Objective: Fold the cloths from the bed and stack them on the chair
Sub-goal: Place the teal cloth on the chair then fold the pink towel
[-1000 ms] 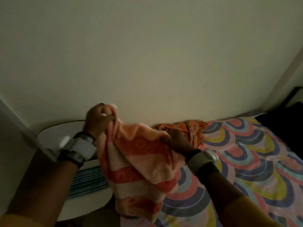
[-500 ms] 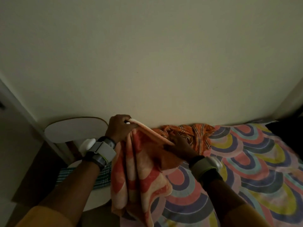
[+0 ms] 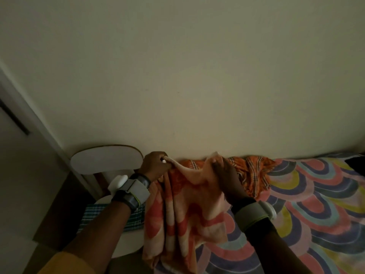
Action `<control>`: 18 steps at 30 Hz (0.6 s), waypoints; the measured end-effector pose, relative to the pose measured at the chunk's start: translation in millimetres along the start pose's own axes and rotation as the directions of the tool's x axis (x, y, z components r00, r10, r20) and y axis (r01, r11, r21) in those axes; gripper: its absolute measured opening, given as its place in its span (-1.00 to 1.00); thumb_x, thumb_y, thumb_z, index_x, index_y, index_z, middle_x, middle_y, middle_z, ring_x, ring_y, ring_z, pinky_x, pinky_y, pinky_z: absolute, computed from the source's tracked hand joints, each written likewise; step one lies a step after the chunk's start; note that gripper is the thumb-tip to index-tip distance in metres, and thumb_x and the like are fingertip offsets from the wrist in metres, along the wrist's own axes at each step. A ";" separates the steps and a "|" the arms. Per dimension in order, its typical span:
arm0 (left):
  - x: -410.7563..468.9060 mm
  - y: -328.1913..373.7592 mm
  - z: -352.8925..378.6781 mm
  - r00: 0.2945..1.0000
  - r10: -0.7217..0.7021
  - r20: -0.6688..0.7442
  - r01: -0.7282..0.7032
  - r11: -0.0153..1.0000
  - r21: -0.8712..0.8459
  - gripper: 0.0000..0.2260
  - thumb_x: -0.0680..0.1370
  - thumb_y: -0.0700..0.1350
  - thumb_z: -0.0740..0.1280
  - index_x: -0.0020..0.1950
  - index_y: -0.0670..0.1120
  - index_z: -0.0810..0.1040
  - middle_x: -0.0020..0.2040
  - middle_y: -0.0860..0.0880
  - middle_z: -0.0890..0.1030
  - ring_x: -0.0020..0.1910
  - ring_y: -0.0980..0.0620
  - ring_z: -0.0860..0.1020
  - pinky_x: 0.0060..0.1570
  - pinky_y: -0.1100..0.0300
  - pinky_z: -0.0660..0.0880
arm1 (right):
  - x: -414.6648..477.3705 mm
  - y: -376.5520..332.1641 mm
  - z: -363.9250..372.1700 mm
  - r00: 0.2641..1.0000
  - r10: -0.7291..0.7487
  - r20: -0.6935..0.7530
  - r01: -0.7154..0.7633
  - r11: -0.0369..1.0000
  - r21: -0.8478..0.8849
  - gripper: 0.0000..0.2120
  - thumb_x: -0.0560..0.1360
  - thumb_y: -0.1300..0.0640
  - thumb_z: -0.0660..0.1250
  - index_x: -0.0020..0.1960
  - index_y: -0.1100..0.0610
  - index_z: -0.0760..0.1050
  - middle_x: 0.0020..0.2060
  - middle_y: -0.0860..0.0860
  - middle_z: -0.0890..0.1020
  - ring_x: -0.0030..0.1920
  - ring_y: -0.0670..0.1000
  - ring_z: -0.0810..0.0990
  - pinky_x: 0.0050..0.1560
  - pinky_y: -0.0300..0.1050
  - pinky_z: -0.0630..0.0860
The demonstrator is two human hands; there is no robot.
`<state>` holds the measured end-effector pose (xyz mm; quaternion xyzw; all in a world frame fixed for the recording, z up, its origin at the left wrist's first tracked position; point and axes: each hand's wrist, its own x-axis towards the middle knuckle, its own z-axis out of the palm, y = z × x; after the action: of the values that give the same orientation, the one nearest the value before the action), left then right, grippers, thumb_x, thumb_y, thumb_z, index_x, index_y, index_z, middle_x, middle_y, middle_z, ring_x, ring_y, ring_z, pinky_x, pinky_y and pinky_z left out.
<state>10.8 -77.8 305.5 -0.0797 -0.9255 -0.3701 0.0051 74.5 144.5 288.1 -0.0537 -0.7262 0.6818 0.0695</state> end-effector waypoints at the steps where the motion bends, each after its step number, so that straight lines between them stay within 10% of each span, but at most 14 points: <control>1: 1.4 -3.6 1.1 0.999 -0.039 0.015 0.038 0.999 0.019 -0.76 0.33 -0.01 0.41 -0.13 -0.14 0.59 -0.19 -0.15 0.62 -0.16 -0.12 0.57 -0.24 0.15 0.46 | 4.4 -0.7 1.7 0.997 -0.034 -0.065 0.030 0.997 -0.071 -0.81 0.59 0.12 0.19 0.06 0.14 0.56 0.03 0.15 0.64 0.06 0.10 0.61 0.10 0.04 0.51; 6: -0.8 -21.8 -2.2 0.973 -0.206 0.106 0.206 0.979 0.010 -0.41 0.35 -0.24 0.33 0.35 -0.02 0.27 0.06 -0.14 0.52 0.07 -0.19 0.52 0.07 -0.06 0.55 | 16.1 -4.6 -7.3 0.875 -0.145 -0.462 0.026 0.967 -0.255 -0.69 0.62 0.16 0.08 0.09 0.40 0.45 -0.02 0.35 0.55 0.05 0.32 0.52 -0.11 -0.03 0.35; 9: -8.1 -7.2 -2.9 0.962 -0.049 0.269 0.088 0.987 -0.135 -0.49 0.27 -0.23 0.35 0.20 0.00 0.38 -0.01 -0.06 0.54 -0.02 -0.03 0.55 -0.08 0.08 0.59 | 9.8 1.1 21.5 0.999 -0.031 -0.014 0.024 0.934 -0.357 -0.60 0.51 0.15 0.33 0.32 0.17 0.38 -0.09 0.02 0.57 0.01 0.11 0.59 -0.09 -0.16 0.43; 12: -9.0 3.6 2.5 0.910 0.158 0.384 -0.062 0.966 -0.251 -0.61 0.18 -0.09 0.48 -0.03 0.01 0.51 -0.15 0.03 0.56 -0.11 0.07 0.54 -0.07 0.16 0.53 | 4.9 13.1 57.1 0.869 0.080 0.488 0.078 0.952 -0.295 -0.37 0.44 0.26 0.41 0.43 0.05 0.25 -0.01 0.07 0.62 -0.03 -0.01 0.61 -0.06 -0.20 0.57; 18: -21.0 -21.2 -3.1 0.945 0.162 0.284 -0.094 0.967 -0.237 -0.69 0.24 0.08 0.45 -0.10 0.06 0.46 -0.15 0.10 0.56 -0.16 0.19 0.54 -0.16 0.24 0.50 | 16.5 10.4 58.1 0.793 0.054 0.607 0.263 0.869 -0.420 -0.86 0.48 0.21 0.37 0.00 0.25 0.60 -0.29 -0.06 0.60 -0.29 -0.25 0.53 -0.19 -0.17 0.50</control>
<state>28.1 -98.1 291.8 -0.1957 -0.8614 -0.4528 -0.1207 48.0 91.0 274.7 0.1910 -0.8587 0.4542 -0.1411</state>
